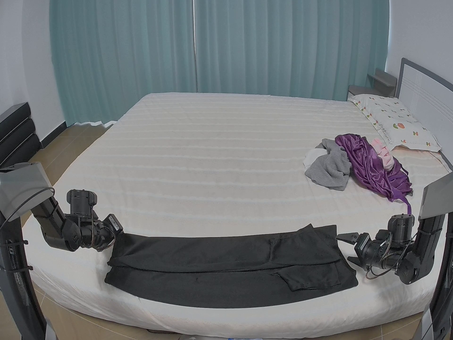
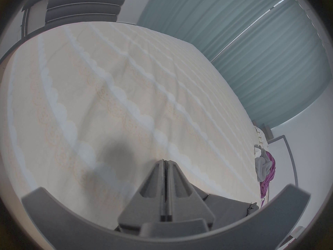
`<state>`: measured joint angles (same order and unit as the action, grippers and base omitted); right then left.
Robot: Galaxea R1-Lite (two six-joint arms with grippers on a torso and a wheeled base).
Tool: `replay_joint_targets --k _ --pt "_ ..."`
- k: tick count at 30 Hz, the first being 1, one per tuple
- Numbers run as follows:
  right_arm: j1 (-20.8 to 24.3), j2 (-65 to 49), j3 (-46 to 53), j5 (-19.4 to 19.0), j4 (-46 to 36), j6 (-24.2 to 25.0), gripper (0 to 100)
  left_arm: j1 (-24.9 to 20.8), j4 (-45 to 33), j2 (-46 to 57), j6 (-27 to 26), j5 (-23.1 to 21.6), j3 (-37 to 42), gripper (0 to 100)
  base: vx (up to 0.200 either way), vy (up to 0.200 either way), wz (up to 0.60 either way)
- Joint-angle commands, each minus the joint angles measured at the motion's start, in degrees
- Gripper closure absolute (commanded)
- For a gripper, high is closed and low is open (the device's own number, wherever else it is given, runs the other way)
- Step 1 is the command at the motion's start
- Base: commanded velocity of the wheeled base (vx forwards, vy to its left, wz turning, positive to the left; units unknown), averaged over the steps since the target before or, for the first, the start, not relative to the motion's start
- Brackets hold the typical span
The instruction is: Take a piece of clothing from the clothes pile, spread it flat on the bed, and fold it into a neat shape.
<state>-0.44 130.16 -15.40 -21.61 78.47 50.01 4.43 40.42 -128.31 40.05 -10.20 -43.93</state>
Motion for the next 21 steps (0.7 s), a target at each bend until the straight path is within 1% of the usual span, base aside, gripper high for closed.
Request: replay_joint_targets --k 1,3,4,13,15,17,19,20,21 --pt "0.0 0.1 0.0 0.0 0.0 0.0 0 0.2 0.1 -0.4 0.1 -0.2 -0.3 100 0.0 0.0 0.0" --pt "0.0 0.1 0.0 0.0 0.0 0.0 0 0.2 0.1 -0.3 0.2 -0.4 -0.3 100 0.0 0.0 0.0" --pt "0.1 0.1 0.0 0.0 0.0 -0.1 0 0.2 0.0 -0.4 0.2 -0.5 -0.2 0 0.0 0.0 0.0" --pt "0.0 0.1 0.1 0.0 0.0 0.0 0 1.7 0.0 2.3 0.0 -1.7 1.7 0 0.0 0.0 0.0" --pt "0.0 0.1 0.1 0.0 0.0 0.0 0 1.9 0.1 6.3 -1.1 -5.8 5.6 0 0.0 0.0 0.0" --pt "0.1 0.1 0.1 0.0 0.0 -0.1 0 1.9 0.1 8.4 -4.2 -10.4 8.1 0 0.0 0.0 0.0" --pt "0.0 0.1 0.1 0.0 0.0 0.0 0 1.9 0.1 8.8 -7.6 -12.3 9.7 0 0.0 0.0 0.0" --pt "0.0 0.1 0.1 0.0 0.0 -0.1 0 1.9 0.1 8.7 -8.1 -12.5 9.9 0 0.0 0.0 0.0" --pt "0.0 0.1 0.3 0.0 0.0 -0.1 0 1.8 0.1 8.5 -10.6 -12.4 10.5 0 0.0 0.0 0.0"
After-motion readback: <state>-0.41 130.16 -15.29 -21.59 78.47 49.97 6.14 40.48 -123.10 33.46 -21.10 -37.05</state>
